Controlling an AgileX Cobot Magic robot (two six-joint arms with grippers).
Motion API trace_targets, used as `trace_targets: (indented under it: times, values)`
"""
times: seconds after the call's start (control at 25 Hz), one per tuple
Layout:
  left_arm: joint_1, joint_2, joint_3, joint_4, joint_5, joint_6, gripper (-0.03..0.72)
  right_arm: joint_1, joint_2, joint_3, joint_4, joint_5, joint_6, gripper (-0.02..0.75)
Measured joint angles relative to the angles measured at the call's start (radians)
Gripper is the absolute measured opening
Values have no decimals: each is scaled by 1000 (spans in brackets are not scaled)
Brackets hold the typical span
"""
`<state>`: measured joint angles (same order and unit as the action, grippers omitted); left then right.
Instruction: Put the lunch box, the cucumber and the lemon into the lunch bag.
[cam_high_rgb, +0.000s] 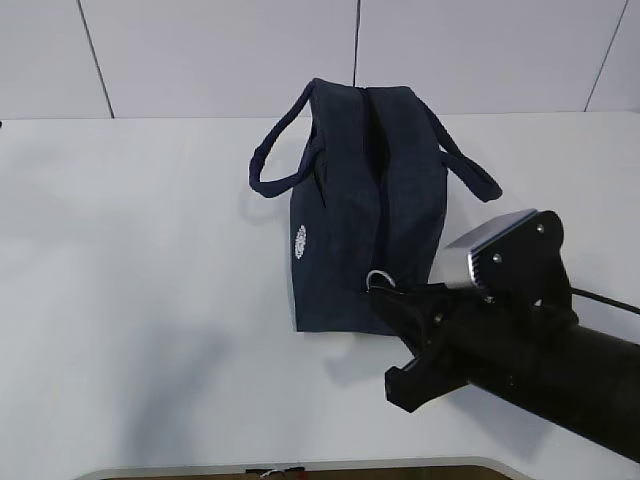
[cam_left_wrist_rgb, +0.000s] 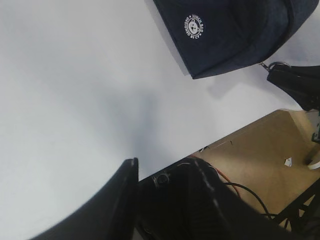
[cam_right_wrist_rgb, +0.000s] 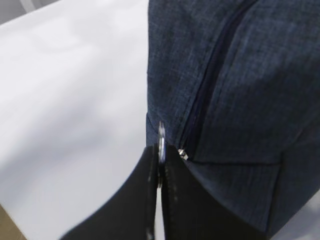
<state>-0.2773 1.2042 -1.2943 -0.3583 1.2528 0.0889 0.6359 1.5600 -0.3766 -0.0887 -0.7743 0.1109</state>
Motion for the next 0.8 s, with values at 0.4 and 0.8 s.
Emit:
trace_targets:
  times: [0.4, 0.8]
  values:
    - [0, 80, 0, 0, -2, 34, 242, 0, -100, -153, -67, 380, 0, 5]
    - [0, 133, 0, 0, -3, 83, 242, 0, -149, -305, -123, 682, 0, 5]
